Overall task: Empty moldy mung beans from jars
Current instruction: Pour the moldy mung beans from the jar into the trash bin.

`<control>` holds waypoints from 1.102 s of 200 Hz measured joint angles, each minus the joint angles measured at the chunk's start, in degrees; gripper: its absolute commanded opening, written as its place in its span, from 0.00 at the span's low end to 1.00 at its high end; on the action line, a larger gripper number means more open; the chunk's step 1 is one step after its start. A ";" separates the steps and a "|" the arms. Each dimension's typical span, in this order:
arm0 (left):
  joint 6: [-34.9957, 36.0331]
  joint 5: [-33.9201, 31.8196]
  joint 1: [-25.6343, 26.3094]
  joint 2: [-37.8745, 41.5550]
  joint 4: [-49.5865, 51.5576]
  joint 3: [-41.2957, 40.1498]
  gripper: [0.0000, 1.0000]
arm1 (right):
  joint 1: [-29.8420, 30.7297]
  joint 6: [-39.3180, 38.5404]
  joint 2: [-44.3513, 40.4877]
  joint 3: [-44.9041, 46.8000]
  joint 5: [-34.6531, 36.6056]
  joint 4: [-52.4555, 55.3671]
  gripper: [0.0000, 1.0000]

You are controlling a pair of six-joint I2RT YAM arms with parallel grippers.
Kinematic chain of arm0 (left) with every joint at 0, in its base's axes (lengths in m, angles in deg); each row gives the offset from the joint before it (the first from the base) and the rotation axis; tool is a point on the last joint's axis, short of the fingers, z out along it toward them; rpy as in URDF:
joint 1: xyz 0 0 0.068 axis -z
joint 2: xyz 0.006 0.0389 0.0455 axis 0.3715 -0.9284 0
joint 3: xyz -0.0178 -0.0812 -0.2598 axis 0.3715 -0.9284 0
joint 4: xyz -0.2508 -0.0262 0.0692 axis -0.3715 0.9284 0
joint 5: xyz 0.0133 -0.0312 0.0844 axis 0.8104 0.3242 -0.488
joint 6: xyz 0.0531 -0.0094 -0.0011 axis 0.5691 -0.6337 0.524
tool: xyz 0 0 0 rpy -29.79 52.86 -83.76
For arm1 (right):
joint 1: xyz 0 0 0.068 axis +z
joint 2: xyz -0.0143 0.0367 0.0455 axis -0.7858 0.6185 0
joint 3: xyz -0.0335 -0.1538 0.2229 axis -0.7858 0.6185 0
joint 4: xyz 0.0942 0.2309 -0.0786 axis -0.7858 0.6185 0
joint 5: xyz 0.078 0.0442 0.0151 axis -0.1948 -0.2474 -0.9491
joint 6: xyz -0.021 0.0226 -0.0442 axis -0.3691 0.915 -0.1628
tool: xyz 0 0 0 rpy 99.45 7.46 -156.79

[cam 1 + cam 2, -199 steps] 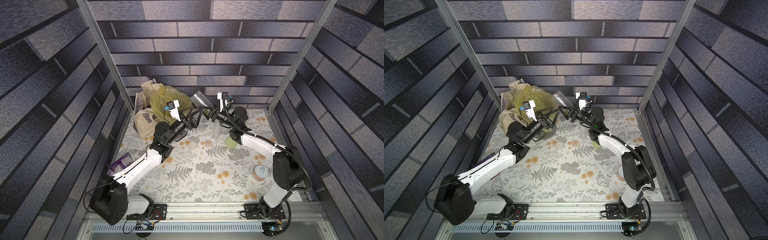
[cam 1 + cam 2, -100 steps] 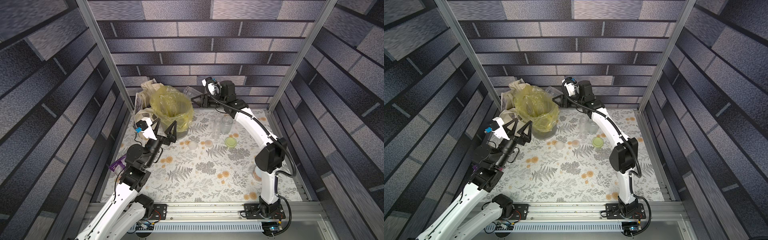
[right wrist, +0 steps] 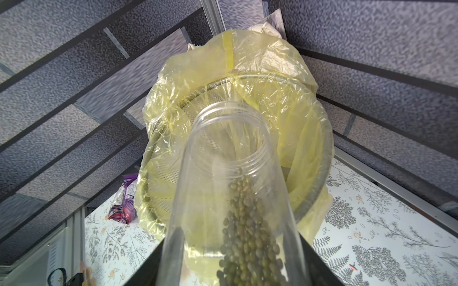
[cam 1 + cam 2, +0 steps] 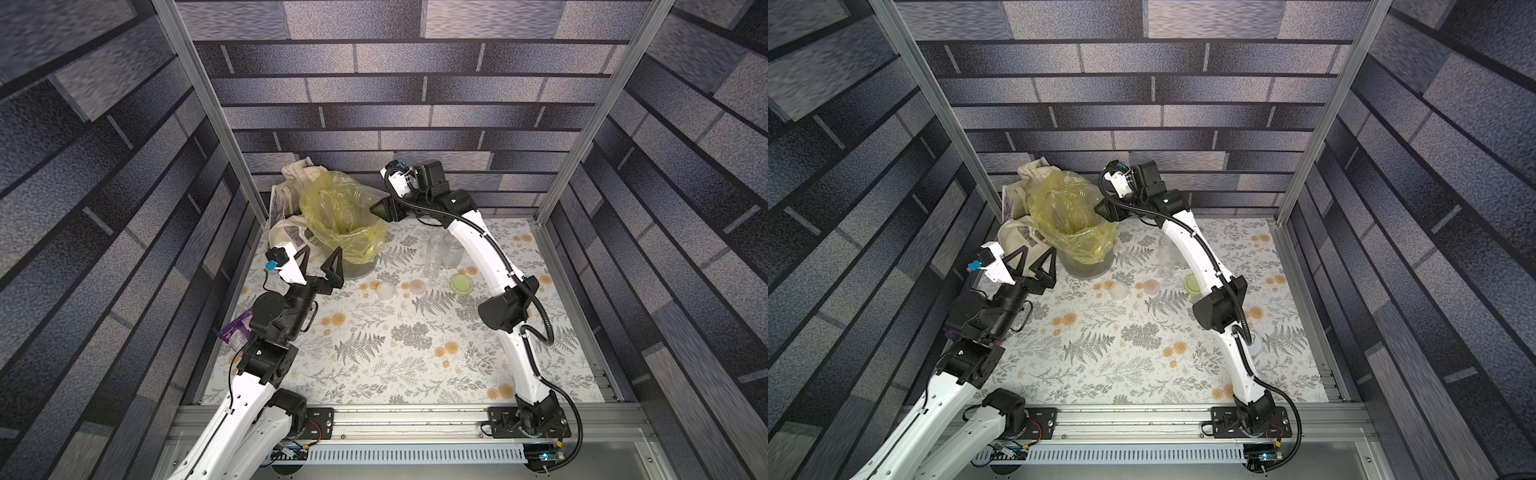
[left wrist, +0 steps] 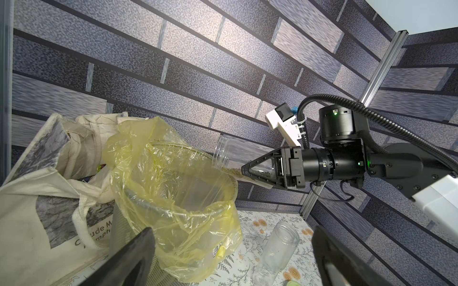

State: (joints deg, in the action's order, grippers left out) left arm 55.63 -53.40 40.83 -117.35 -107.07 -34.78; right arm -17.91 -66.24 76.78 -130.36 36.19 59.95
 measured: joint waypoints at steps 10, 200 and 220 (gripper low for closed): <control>-0.35 0.07 -0.07 -0.02 0.00 -0.33 1.00 | 0.39 -1.07 -0.02 -0.20 1.31 0.94 0.45; -4.48 3.06 -0.33 -3.23 -1.22 -0.57 1.00 | 4.37 -12.70 -0.68 0.98 13.29 4.52 0.48; -4.55 3.06 -0.33 -3.85 -1.42 -0.57 1.00 | 4.37 -13.09 -1.44 1.97 13.44 3.91 0.48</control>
State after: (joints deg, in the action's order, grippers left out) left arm 51.09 -50.34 40.51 -121.20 -108.49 -35.34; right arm -13.53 -79.34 75.34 -128.39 49.63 63.87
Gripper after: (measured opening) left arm 0.999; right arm 0.641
